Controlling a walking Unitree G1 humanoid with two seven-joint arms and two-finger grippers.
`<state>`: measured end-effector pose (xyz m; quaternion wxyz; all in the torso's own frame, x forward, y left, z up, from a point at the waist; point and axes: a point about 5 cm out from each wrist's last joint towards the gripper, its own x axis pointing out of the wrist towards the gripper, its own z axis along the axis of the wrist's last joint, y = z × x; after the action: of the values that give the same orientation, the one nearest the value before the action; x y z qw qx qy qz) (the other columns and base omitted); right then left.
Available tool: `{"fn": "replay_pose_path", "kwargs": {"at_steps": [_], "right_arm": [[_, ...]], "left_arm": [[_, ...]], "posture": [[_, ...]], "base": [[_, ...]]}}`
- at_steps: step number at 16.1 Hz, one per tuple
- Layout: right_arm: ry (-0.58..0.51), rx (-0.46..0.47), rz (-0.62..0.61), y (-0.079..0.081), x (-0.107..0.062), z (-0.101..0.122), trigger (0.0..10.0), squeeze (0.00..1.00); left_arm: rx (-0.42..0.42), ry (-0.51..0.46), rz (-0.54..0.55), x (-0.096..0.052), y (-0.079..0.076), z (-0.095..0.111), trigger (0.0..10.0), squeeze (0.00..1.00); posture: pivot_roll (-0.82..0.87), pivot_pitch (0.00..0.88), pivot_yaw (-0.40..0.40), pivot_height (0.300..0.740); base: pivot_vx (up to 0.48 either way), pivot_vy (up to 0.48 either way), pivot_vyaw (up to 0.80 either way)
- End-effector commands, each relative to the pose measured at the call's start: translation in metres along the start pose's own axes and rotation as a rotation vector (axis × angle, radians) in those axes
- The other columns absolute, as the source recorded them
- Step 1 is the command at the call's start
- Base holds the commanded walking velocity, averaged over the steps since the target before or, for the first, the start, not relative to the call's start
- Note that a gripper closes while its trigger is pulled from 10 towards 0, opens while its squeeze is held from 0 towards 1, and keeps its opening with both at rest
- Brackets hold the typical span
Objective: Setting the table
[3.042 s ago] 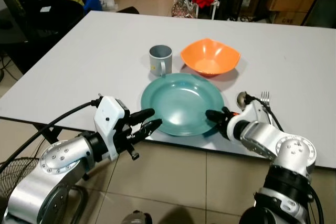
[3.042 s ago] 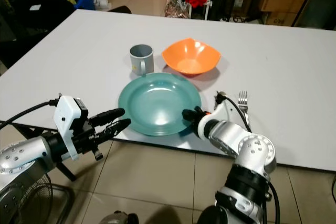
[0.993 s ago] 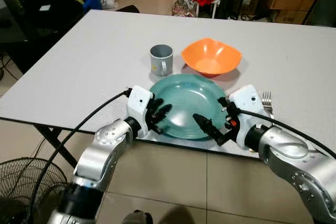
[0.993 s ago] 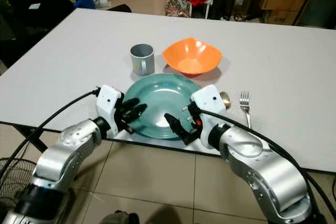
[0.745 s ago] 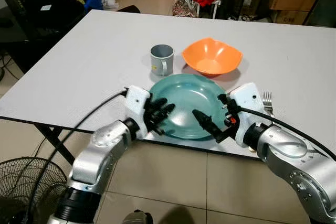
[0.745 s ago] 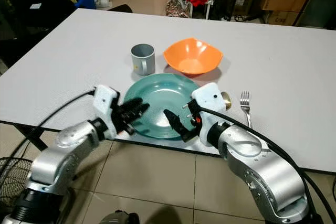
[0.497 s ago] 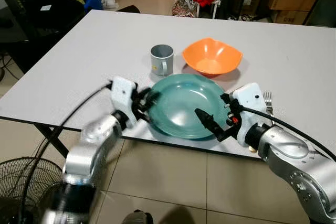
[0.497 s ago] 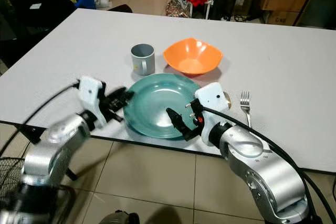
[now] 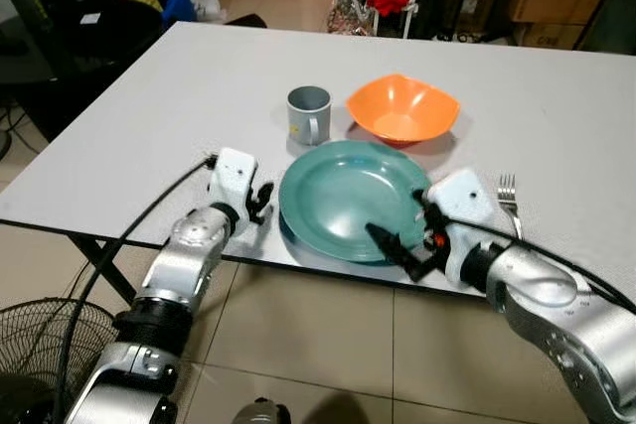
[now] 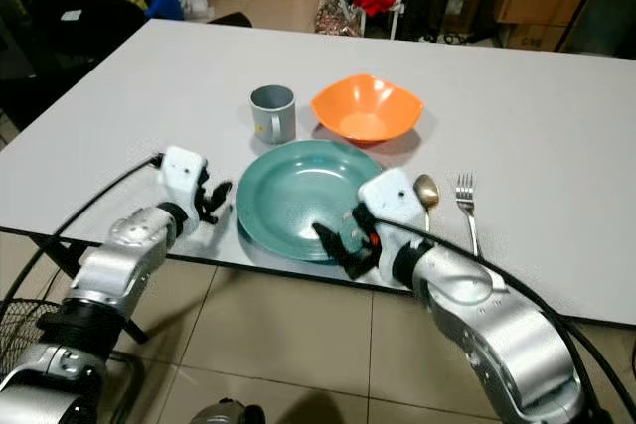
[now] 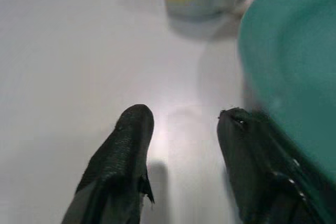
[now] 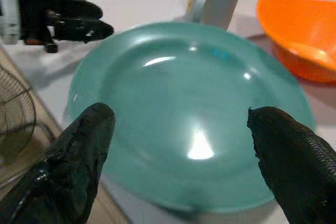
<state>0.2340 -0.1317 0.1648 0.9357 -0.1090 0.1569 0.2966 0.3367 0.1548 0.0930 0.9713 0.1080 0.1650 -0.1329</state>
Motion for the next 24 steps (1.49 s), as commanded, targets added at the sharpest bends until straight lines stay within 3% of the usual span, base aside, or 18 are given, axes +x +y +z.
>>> {"fn": "replay_pose_path", "kwargs": {"at_steps": [1, 2, 3, 4, 5, 6, 9, 12, 13, 15, 16, 17, 19, 20, 23, 24], "right_arm": [[-0.004, -0.021, 0.017, 0.004, -0.002, 0.002, 10.0, 0.0], [-0.004, -0.021, 0.022, 0.005, -0.001, 0.002, 10.0, 0.0], [-0.004, -0.022, 0.023, 0.006, -0.001, 0.002, 10.0, 0.0], [-0.004, -0.024, 0.023, 0.006, -0.001, 0.002, 10.0, 0.0], [-0.005, -0.024, 0.022, 0.005, -0.001, 0.002, 10.0, 0.0], [-0.008, -0.022, 0.019, 0.005, -0.001, 0.002, 10.0, 0.0], [-0.008, -0.024, 0.015, 0.004, -0.002, 0.002, 10.0, 0.0], [-0.025, -0.006, -0.013, 0.003, -0.003, 0.003, 10.0, 0.0], [-0.064, 0.057, -0.054, 0.001, -0.002, 0.003, 10.0, 0.0], [-0.146, 0.104, -0.143, -0.003, 0.001, 0.005, 10.0, 1.0], [-0.246, 0.115, -0.176, -0.004, -0.001, 0.009, 10.0, 1.0], [-0.268, 0.13, -0.228, -0.004, -0.002, 0.006, 10.0, 1.0], [-0.233, 0.141, -0.293, -0.002, -0.004, -0.003, 10.0, 1.0], [-0.25, 0.149, -0.311, 0.003, -0.005, -0.007, 10.0, 1.0], [-0.269, 0.183, -0.344, 0.008, -0.009, -0.015, 10.0, 1.0], [-0.273, 0.172, -0.363, 0.007, -0.011, -0.016, 10.0, 1.0]], "left_arm": [[0.019, 0.005, 0.008, 0.003, -0.001, 0.001, 10.0, 1.0], [-0.023, -0.006, -0.045, 0.005, -0.011, 0.002, 10.0, 0.89], [-0.044, -0.021, -0.089, 0.006, -0.019, 0.004, 10.0, 0.6], [-0.054, -0.029, -0.112, 0.007, -0.023, 0.005, 10.0, 0.45], [-0.069, -0.039, -0.141, 0.008, -0.03, 0.007, 10.0, 0.16], [-0.082, -0.052, -0.169, 0.009, -0.039, 0.009, 10.0, 0.0], [-0.066, -0.056, -0.142, 0.01, -0.038, 0.009, 10.0, 0.0], [-0.087, -0.096, -0.045, 0.001, -0.01, 0.011, 10.0, 0.0], [-0.095, -0.137, -0.044, -0.008, 0.0, 0.013, 10.0, 0.0], [-0.09, -0.226, -0.065, -0.025, 0.007, 0.021, 10.0, 0.0], [-0.072, -0.297, -0.101, -0.04, 0.008, 0.027, 10.0, 0.0], [-0.048, -0.337, -0.146, -0.055, 0.007, 0.032, 10.0, 0.0], [-0.061, -0.325, -0.133, -0.075, 0.003, 0.035, 10.0, 1.0], [-0.07, -0.357, -0.103, -0.088, -0.004, 0.036, 10.0, 1.0], [-0.133, -0.377, -0.041, -0.1, -0.016, 0.036, 10.0, 1.0], [-0.151, -0.341, -0.032, -0.102, -0.023, 0.03, 10.0, 1.0]], "posture": [[0.02, 0.015, 0.078, 0.74], [0.02, 0.014, 0.079, 0.74], [0.02, 0.014, 0.078, 0.74], [0.02, 0.013, 0.078, 0.74], [0.02, 0.013, 0.079, 0.74], [0.02, 0.014, 0.079, 0.74], [0.01, 0.017, 0.08, 0.74], [0.02, 0.021, 0.076, 0.74], [0.02, 0.022, 0.076, 0.74], [0.02, 0.024, 0.075, 0.74], [0.03, 0.025, 0.077, 0.74], [0.03, 0.026, 0.079, 0.74], [0.04, 0.027, 0.079, 0.74], [0.04, 0.028, 0.077, 0.74], [0.05, 0.027, 0.072, 0.74], [0.05, 0.025, 0.066, 0.74]], "base": [[0.0, 0.0, 0.0], [0.0, 0.0, 0.0], [0.0, 0.0, 0.0], [0.0, 0.0, 0.0], [0.0, 0.0, 0.0], [0.0, 0.0, 0.0], [0.0, 0.0, 0.0], [0.0, 0.0, 0.0], [0.0, 0.0, 0.0], [0.0, 0.0, 0.0], [0.0, 0.0, 0.0], [0.0, 0.0, 0.0], [0.0, 0.0, 0.67], [0.0, 0.0, 0.8], [0.0, 0.0, 0.8], [0.0, 0.0, 0.8]]}}
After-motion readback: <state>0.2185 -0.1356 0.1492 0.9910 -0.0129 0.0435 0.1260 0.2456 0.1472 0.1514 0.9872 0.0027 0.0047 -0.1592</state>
